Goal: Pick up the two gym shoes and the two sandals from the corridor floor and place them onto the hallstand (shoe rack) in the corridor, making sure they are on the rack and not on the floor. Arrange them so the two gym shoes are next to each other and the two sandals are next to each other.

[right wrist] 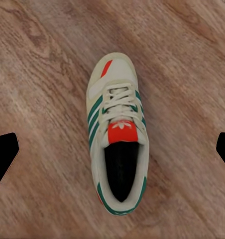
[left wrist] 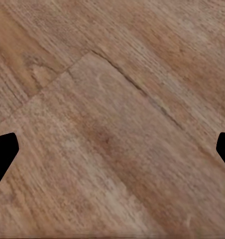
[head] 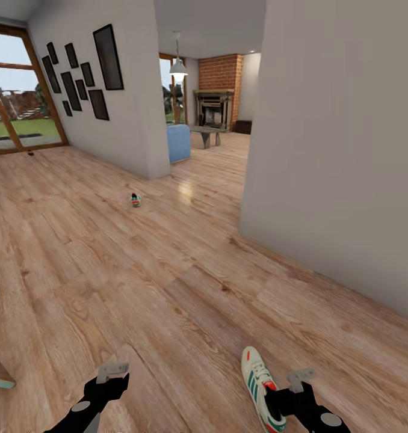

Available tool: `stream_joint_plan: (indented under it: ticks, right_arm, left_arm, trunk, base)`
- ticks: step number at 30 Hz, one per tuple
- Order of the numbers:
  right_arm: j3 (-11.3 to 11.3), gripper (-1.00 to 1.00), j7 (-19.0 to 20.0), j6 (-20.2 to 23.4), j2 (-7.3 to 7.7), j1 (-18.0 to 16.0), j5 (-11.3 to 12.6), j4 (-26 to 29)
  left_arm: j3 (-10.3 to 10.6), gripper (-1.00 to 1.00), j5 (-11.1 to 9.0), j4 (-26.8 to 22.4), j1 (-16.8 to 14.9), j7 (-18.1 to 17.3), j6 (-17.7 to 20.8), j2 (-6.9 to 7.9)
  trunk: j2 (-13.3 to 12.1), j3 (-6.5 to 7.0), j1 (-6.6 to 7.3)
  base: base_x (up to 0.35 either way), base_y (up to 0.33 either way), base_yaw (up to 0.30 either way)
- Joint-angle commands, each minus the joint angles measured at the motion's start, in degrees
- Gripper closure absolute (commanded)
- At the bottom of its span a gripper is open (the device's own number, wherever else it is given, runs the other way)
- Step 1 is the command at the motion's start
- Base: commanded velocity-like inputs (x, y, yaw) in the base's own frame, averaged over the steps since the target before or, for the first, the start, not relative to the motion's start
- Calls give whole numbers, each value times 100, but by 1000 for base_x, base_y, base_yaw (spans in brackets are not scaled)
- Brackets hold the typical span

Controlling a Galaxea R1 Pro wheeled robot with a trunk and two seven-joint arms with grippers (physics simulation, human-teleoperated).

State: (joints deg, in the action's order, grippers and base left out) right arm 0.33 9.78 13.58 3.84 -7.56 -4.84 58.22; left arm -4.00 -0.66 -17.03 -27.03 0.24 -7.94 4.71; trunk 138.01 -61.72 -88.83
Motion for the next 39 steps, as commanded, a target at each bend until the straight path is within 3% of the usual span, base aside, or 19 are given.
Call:
stream_joint_plan:
  ticks: [1, 9, 23, 29, 30, 31, 36, 39]
  right_arm:
    - [3, -100, 19, 30, 3, 0, -51, 12]
    - [3, -100, -3, 30, 3, 0, -52, 9]
    - [-11, -100, -20, 31, 3, 0, -59, 29]
    - [-14, -100, -20, 30, 3, 0, -61, 36]
    - [-15, -100, -20, 30, 3, 0, -61, 34]
    - [-14, -100, -23, 29, 3, 0, -61, 27]
    - [-15, -100, -26, 29, 3, 0, -61, 28]
    - [-15, -100, -28, 32, 3, 0, -61, 33]
  left_arm:
    - [-13, -100, -6, 7, -4, 2, -18, -3]
    - [-13, -100, -5, 5, -4, 1, -25, -11]
    - [-13, -100, -4, -139, -43, -29, -87, -33]
    - [22, -100, -4, -1098, -76, -525, 25, -13]
    - [28, -100, -2, -1423, -79, -714, 152, 2]
    - [32, -100, 2, -2015, -80, -1007, 592, 16]
    - [32, -100, -9, -2666, -71, -1196, 1132, 23]
    - [31, -100, -20, -3052, -76, -1228, 1332, 28]
  trunk:
    - [2, -8, 1]
    - [2, -29, 1]
    - [525, -338, -287]
    - [533, -524, -302]
    - [534, -555, -305]
    - [535, -586, -308]
    - [542, -743, -320]
    - [542, -763, -320]
  base:
    - [0, 1, 208]
    - [0, 0, 145]
    - [0, 0, 12]
    - [0, 0, 0]
    - [0, 0, 0]
    - [0, 0, 0]
    - [0, 0, 0]
    - [0, 0, 0]
